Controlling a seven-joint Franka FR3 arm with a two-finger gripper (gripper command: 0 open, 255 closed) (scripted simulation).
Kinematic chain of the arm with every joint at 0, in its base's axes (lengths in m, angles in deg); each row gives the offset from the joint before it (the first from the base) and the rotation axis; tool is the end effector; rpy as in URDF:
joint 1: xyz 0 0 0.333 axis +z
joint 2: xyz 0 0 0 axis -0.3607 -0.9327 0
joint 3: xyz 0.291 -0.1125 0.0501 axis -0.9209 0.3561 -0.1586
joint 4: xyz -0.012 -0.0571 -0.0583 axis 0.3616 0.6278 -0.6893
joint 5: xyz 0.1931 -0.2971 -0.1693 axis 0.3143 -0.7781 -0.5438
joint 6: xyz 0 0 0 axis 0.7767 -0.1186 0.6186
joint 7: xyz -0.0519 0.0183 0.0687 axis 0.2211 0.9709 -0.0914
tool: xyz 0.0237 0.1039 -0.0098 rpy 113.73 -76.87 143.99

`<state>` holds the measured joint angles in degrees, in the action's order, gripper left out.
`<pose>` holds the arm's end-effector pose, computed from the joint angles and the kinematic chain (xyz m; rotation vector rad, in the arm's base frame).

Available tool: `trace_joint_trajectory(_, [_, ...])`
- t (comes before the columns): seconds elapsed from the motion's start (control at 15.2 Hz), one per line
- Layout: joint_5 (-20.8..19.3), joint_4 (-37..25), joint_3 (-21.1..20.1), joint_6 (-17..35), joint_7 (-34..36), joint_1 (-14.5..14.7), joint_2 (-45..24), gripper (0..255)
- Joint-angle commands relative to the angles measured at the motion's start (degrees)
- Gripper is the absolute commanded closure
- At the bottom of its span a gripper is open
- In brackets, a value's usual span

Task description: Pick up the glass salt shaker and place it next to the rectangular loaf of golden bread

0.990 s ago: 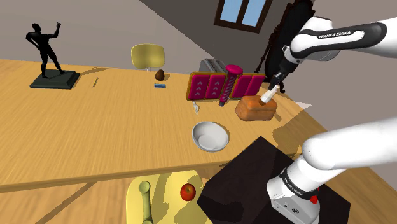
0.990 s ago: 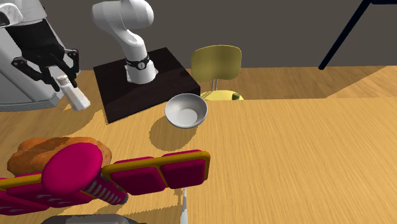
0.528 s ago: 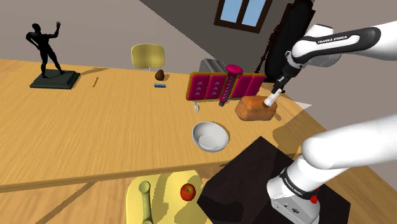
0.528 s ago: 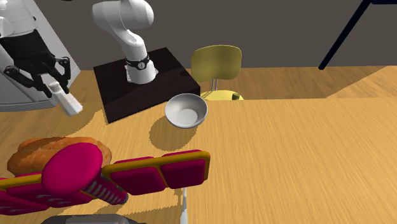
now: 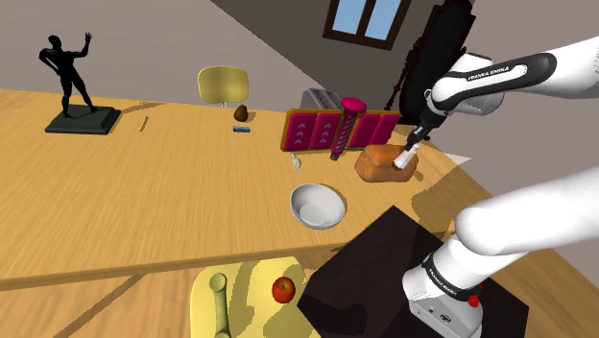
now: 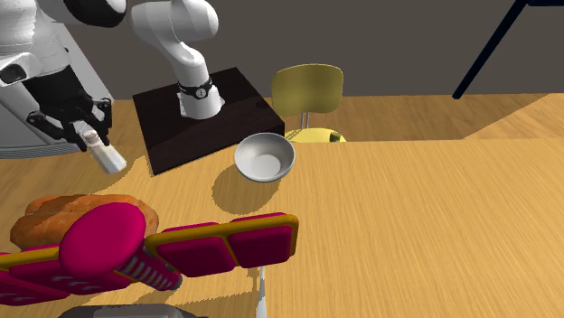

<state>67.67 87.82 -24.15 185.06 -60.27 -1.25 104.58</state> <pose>0.3058 -0.2806 0.3985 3.0569 -0.0348 0.1854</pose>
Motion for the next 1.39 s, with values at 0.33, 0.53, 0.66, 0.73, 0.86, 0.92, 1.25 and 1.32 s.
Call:
trace_joint_trajectory(0.33, [0.34,2.90,1.09,6.68,-0.53,0.35,-3.81,255])
trace_joint_trajectory(0.53, [0.69,3.90,1.59,9.59,-0.89,0.61,-5.74,255])
trace_joint_trajectory(0.66, [1.02,4.50,1.94,11.55,-1.19,0.83,-7.13,255])
trace_joint_trajectory(0.73, [1.22,4.78,2.11,12.54,-1.37,0.95,-7.86,255])
trace_joint_trajectory(0.86, [1.71,5.29,2.48,14.53,-1.77,1.24,-9.37,255])
trace_joint_trajectory(0.92, [2.00,5.53,2.66,15.53,-2.01,1.41,-10.15,255])
trace_joint_trajectory(1.25, [4.12,6.49,3.63,20.57,-3.63,2.45,-14.38,255])
trace_joint_trajectory(1.32, [4.72,6.63,3.82,21.58,-4.07,2.71,-15.28,255])
